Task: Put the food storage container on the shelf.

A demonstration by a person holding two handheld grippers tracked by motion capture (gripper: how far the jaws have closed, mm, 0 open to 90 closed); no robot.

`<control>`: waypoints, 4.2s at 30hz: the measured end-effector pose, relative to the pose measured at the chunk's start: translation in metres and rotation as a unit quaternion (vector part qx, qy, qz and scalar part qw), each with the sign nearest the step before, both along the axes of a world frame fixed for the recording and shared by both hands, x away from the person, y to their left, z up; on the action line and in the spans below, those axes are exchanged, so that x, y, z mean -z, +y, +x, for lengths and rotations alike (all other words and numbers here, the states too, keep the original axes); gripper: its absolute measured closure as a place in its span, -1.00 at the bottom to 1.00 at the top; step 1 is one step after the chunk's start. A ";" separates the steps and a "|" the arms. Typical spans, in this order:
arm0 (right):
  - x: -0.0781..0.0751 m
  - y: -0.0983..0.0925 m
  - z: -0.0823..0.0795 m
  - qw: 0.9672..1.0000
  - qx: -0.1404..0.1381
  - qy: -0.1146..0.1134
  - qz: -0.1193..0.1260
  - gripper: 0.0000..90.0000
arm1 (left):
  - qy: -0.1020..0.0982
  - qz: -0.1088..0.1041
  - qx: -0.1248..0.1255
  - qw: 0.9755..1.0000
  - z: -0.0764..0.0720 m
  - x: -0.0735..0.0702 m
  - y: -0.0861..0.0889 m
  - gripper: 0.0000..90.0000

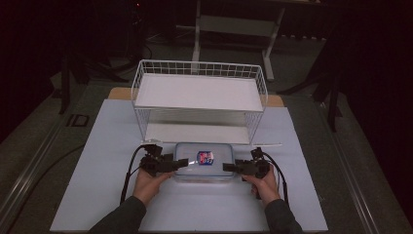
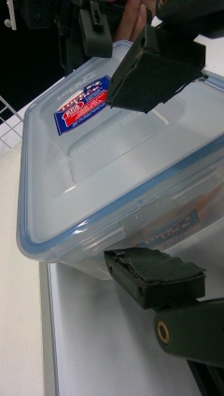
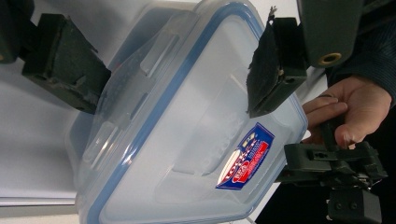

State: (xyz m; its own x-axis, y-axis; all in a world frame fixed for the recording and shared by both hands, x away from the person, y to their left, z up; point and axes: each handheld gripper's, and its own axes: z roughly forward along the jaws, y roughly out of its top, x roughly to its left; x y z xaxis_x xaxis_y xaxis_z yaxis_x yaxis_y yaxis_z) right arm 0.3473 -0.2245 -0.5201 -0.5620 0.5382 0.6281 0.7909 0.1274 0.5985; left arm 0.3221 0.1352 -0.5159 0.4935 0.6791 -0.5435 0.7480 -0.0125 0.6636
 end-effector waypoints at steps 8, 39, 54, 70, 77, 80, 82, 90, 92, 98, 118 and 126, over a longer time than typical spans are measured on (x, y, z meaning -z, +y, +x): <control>0.002 0.000 -0.003 1.000 0.002 -0.008 0.009 -0.48 | 0.010 -0.013 0.008 1.000 0.000 0.002 0.000 -0.53; -0.005 -0.010 -0.019 0.999 -0.007 -0.041 0.035 0.00 | 0.028 -0.047 0.033 0.998 -0.019 -0.005 0.024 -0.02; -0.013 -0.013 -0.031 0.997 -0.021 -0.065 0.028 0.13 | 0.003 -0.033 0.043 0.999 -0.040 -0.012 0.028 0.17; -0.021 -0.014 -0.034 0.996 -0.019 -0.081 0.030 0.14 | -0.023 -0.026 0.042 0.999 -0.045 -0.021 0.025 0.18; -0.030 -0.015 -0.036 0.995 -0.019 -0.097 0.032 0.15 | -0.035 -0.028 0.043 0.998 -0.047 -0.027 0.025 0.18; -0.033 -0.016 -0.037 0.994 -0.018 -0.102 0.034 0.15 | -0.040 -0.030 0.043 0.998 -0.048 -0.030 0.025 0.18; -0.036 -0.016 -0.038 0.994 -0.017 -0.106 0.035 0.15 | -0.044 -0.030 0.044 0.998 -0.049 -0.031 0.025 0.18; -0.049 -0.017 -0.043 0.991 -0.016 -0.128 0.032 0.16 | -0.065 -0.028 0.049 0.996 -0.052 -0.040 0.024 0.18; -0.051 -0.017 -0.044 0.990 -0.017 -0.133 0.032 0.16 | -0.070 -0.028 0.048 0.996 -0.052 -0.042 0.024 0.18; -0.059 -0.017 -0.046 0.988 -0.017 -0.147 0.032 0.16 | -0.084 -0.027 0.049 0.995 -0.054 -0.049 0.024 0.18; -0.085 -0.015 -0.051 0.982 -0.011 -0.186 0.036 0.16 | -0.112 -0.026 0.051 0.992 -0.056 -0.073 0.027 0.18; -0.096 -0.013 -0.050 0.979 -0.008 -0.200 0.043 0.16 | -0.130 -0.019 0.051 0.990 -0.053 -0.092 0.028 0.18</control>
State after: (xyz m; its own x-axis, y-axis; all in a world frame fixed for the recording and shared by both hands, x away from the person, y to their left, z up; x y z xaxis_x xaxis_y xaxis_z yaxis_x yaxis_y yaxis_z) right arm 0.2974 -0.2372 -0.4242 -0.7806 0.4813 0.3987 0.4893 0.0738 0.8690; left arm 0.2693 0.1633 -0.4242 0.6854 0.5997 -0.4130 0.5478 -0.0510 0.8351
